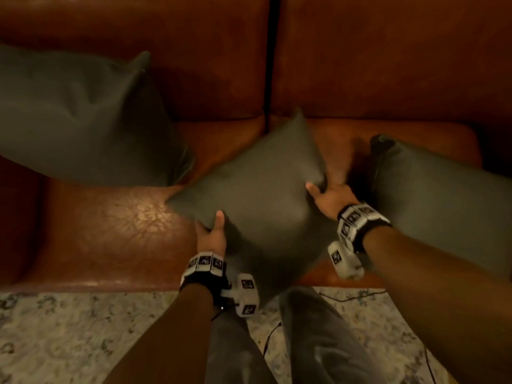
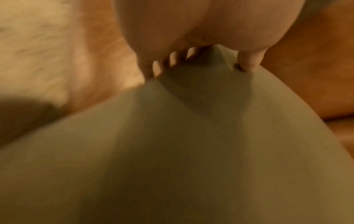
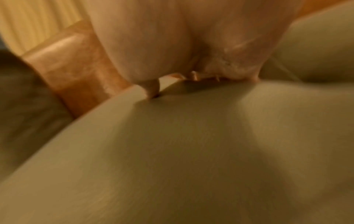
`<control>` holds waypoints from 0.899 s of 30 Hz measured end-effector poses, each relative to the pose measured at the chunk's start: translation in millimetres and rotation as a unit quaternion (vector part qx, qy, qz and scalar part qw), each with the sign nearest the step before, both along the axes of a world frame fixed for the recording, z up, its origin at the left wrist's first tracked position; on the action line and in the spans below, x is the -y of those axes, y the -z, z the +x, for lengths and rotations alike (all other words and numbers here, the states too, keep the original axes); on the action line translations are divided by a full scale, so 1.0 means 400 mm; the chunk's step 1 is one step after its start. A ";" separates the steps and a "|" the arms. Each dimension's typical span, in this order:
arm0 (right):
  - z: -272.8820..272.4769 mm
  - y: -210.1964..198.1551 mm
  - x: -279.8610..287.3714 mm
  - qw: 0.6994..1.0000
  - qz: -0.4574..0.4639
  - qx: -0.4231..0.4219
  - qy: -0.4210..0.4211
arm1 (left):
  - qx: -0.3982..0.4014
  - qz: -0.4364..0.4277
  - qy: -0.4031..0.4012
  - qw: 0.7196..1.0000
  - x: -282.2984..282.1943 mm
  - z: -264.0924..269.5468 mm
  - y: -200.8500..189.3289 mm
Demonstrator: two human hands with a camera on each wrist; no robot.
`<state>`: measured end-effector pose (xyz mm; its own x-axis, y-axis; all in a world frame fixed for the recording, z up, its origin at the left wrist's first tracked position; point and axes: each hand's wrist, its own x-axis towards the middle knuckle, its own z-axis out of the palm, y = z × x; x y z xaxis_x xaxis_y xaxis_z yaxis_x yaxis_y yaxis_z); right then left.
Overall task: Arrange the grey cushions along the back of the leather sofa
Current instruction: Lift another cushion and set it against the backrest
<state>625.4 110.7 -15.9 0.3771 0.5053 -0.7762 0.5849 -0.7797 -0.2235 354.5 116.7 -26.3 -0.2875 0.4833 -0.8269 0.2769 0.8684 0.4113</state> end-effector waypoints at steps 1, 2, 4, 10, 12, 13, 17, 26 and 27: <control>0.003 0.002 0.043 0.999 -0.024 -0.001 0.031 | -0.008 0.018 0.030 0.999 -0.033 0.000 -0.003; 0.012 0.000 0.089 0.995 -0.050 -0.018 0.079 | -0.010 0.042 0.059 0.997 -0.069 -0.005 0.002; 0.030 -0.013 0.166 0.981 -0.085 -0.060 0.165 | 0.011 0.063 0.088 0.994 -0.131 -0.011 0.014; 0.081 0.016 0.067 0.971 0.033 -0.008 0.237 | 0.055 0.040 0.102 0.992 -0.242 -0.025 0.093; 0.079 0.009 -0.001 0.957 0.062 -0.057 0.278 | 0.068 0.021 0.074 0.995 -0.266 -0.015 0.099; 0.077 0.005 -0.021 0.951 0.066 -0.075 0.291 | 0.092 0.008 0.035 0.995 -0.275 0.001 0.076; 0.061 -0.062 -0.035 0.937 0.144 -0.090 0.306 | 0.146 0.021 -0.029 0.989 -0.329 0.018 -0.012; 0.068 -0.148 -0.139 0.880 0.327 -0.111 0.326 | 0.187 0.213 -0.027 0.959 -0.426 0.039 -0.151; 0.069 -0.144 -0.162 0.888 0.308 -0.125 0.316 | 0.178 0.200 -0.026 0.963 -0.437 0.050 -0.152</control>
